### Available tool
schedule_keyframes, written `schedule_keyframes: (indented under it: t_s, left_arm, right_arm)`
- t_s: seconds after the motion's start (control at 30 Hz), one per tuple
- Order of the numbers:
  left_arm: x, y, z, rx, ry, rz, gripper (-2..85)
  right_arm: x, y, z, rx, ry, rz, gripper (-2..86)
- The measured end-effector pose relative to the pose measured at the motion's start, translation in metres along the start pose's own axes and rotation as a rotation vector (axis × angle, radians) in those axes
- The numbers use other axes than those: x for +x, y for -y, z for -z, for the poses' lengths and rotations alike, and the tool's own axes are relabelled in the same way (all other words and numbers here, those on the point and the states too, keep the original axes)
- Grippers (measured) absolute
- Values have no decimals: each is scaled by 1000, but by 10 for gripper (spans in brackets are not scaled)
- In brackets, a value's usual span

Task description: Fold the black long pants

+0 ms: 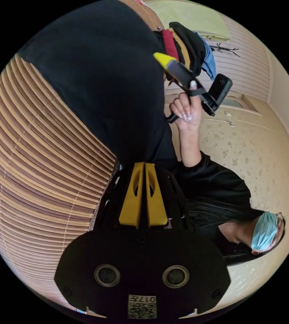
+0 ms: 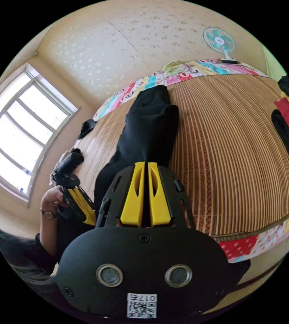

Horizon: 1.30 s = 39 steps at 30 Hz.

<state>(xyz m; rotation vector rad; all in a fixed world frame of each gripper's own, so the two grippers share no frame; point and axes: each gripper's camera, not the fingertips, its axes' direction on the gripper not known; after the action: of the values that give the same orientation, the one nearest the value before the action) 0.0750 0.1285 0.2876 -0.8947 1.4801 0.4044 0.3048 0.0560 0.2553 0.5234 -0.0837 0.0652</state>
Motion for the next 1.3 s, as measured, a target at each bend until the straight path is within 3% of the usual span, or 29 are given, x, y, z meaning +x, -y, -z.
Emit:
schedule_keyframes:
  t_s: [0.07, 0.23, 0.27, 0.37, 0.47, 0.63, 0.83, 0.97, 1.13, 1.3]
  left_arm:
    - [1, -3, 12, 59, 0, 7, -8]
    - [-16, -24, 43, 293, -9, 133, 13]
    - [-18, -28, 50, 353, -6, 156, 54]
    - [-21, -39, 64, 511, -7, 202, 130]
    - [-33, -39, 61, 601, -73, 228, 148]
    - [-55, -24, 34, 621, -235, 233, 162]
    - [-51, -25, 11, 620, -155, 235, 121]
    - [-61, -38, -5, 572, -212, 247, 104]
    - [-54, -75, -12, 612, -126, 258, 120]
    - [-49, -66, -58, 545, -89, 239, 131]
  right_arm:
    - [22, 0, -33, -121, -29, -21, 35]
    - [67, -17, -10, -18, 233, -144, 67]
    - [77, -23, -4, 9, 269, -173, 80]
    - [98, -33, 10, 67, 309, -221, 95]
    - [115, -25, 14, 55, 331, -234, 105]
    - [131, 1, 9, -24, 429, -253, 126]
    - [142, 14, -8, -128, 575, -294, 113]
    - [158, 8, -12, -171, 689, -325, 77]
    - [174, -12, 11, -97, 735, -352, 87]
    - [172, -22, 22, -93, 686, -321, 89]
